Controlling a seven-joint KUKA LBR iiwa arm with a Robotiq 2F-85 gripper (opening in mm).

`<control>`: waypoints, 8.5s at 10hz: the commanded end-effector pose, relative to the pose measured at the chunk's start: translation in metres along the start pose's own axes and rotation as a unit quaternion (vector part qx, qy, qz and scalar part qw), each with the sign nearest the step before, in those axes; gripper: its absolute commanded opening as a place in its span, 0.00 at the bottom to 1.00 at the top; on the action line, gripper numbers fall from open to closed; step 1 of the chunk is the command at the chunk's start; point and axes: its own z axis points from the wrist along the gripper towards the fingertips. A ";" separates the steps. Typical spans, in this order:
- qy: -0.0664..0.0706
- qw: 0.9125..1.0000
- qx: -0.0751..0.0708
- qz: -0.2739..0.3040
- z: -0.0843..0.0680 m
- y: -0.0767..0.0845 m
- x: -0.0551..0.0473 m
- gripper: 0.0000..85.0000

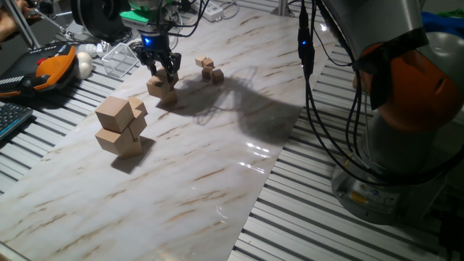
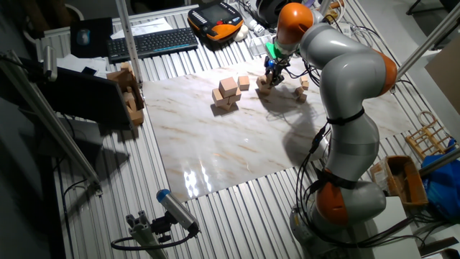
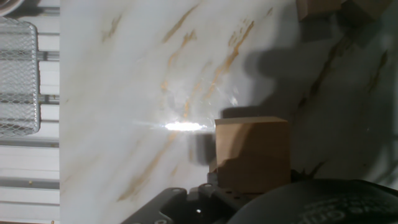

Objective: Stack the blocks into a cross shape

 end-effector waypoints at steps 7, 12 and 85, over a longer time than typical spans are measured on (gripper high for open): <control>-0.001 1.000 0.005 -0.001 -0.001 0.000 0.000 0.20; -0.001 1.000 0.005 -0.002 0.000 0.000 0.000 0.20; -0.021 0.998 -0.001 0.057 -0.009 0.001 0.099 0.00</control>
